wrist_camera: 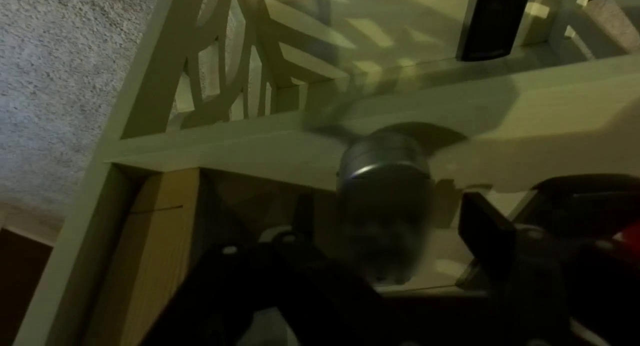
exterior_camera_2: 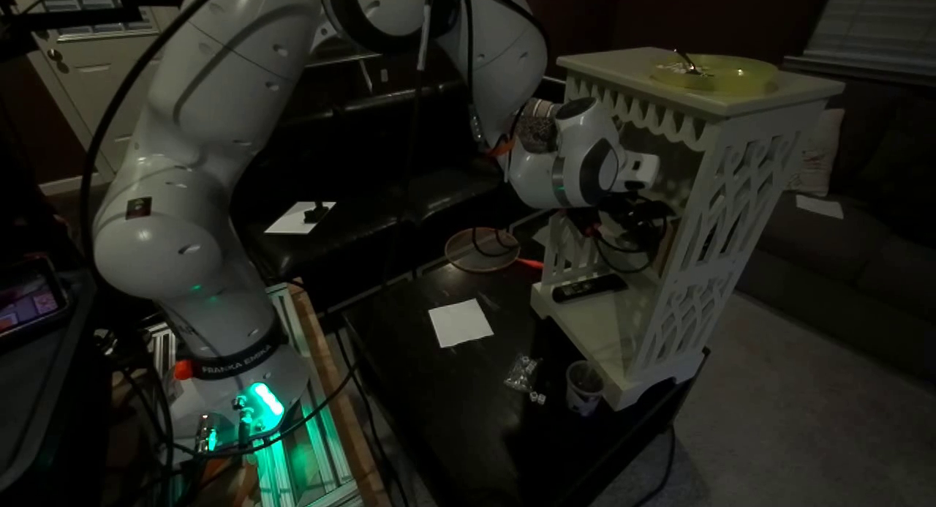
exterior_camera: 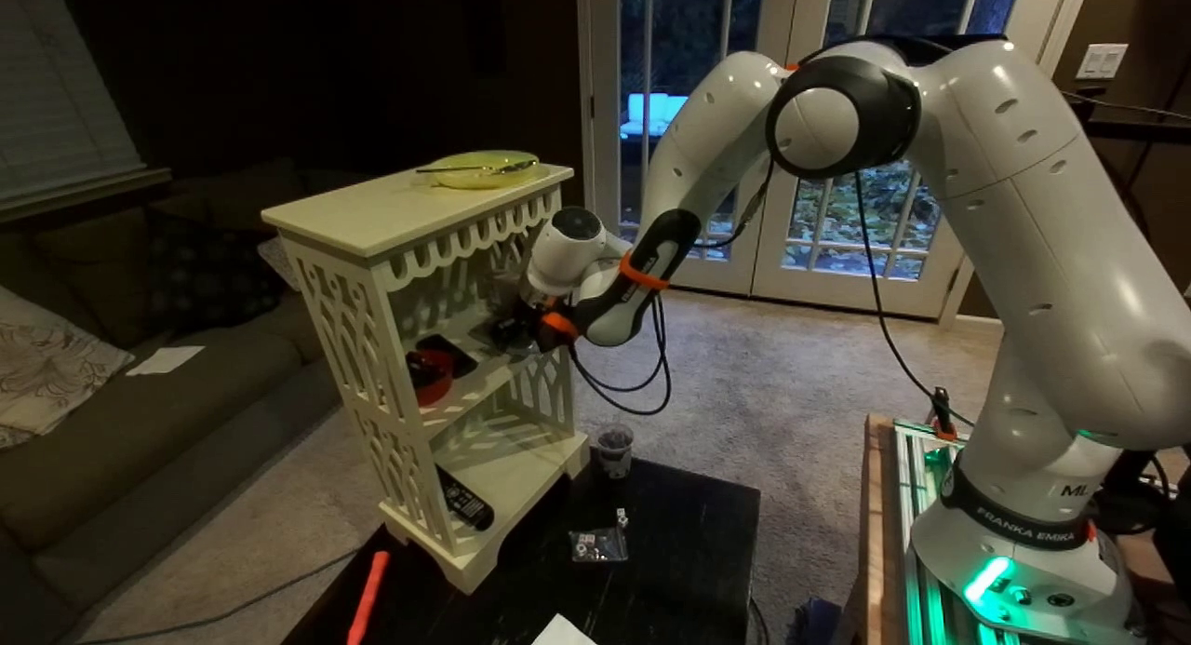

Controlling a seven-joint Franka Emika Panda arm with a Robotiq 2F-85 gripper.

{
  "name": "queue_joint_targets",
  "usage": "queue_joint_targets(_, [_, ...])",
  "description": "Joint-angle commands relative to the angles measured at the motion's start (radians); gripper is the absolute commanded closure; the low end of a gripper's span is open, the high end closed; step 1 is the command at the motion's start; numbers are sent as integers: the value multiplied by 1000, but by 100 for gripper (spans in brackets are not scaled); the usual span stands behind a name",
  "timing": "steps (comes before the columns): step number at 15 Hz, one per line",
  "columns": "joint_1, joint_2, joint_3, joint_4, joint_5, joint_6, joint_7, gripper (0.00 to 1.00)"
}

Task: Move the grey remote from the middle shelf to the bottom shelf

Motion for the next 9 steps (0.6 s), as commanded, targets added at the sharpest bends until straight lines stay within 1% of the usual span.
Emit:
queue_joint_targets(1, [39,30,-51,56,13,-30,53,56])
queue_joint_targets(2, [45,33,-61,61,12,-36,62,62])
queue_joint_targets(3, [48,36,-66,67,13,-43,68,65])
queue_joint_targets(4, [49,38,-65,70,14,-49,68,56])
queue_joint_targets(5, [47,40,-61,75,13,-56,65,41])
queue_joint_targets(6, [46,41,-56,79,14,-66,62,42])
queue_joint_targets(7, [41,44,-47,83,15,-81,55,31])
queue_joint_targets(8, [41,47,-44,86,15,-88,54,17])
queue_joint_targets(9, [36,50,-35,88,18,-97,50,13])
